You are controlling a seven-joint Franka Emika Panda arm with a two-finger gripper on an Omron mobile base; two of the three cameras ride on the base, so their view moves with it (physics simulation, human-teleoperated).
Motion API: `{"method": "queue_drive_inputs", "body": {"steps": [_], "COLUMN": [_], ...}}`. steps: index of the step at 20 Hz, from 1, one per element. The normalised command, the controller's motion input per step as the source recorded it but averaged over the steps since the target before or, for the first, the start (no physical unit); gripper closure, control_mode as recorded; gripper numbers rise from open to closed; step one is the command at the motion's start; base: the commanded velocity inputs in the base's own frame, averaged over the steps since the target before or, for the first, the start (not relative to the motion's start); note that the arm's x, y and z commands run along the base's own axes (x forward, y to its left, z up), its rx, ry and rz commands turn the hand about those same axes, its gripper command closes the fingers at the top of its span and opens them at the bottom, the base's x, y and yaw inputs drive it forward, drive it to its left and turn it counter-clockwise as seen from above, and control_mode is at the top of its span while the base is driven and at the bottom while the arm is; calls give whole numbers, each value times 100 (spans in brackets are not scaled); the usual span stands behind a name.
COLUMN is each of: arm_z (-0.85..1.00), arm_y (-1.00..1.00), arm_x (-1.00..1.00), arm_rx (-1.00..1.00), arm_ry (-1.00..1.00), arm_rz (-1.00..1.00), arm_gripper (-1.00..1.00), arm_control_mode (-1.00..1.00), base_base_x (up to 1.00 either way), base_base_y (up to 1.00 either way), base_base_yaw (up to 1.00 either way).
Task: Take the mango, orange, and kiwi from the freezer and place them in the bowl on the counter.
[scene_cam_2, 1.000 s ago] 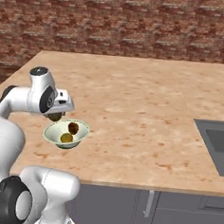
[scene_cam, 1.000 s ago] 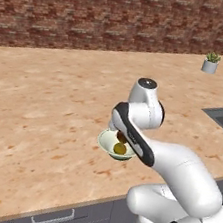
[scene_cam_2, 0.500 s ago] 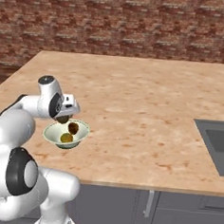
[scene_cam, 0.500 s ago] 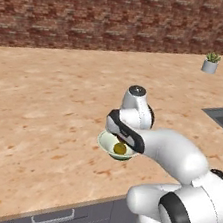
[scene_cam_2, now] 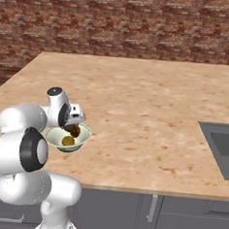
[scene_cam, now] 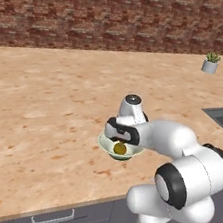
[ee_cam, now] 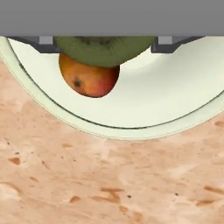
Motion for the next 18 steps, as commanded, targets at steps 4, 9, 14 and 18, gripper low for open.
{"method": "queue_drive_inputs", "body": {"steps": [4,9,14,18], "arm_z": [-24,-14,-1,11], "arm_y": [-8,-4,-1,-1], "arm_x": [38,21,-10,-90], "arm_rx": [0,0,0,0], "arm_ry": [0,0,0,-13], "arm_rz": [0,0,0,-4], "arm_gripper": [100,100,-100,-100], "arm_control_mode": [-100,-100,-100,-100], "base_base_x": [0,0,0,0], "base_base_y": [0,0,0,0], "base_base_yaw": [0,0,0,0]}}
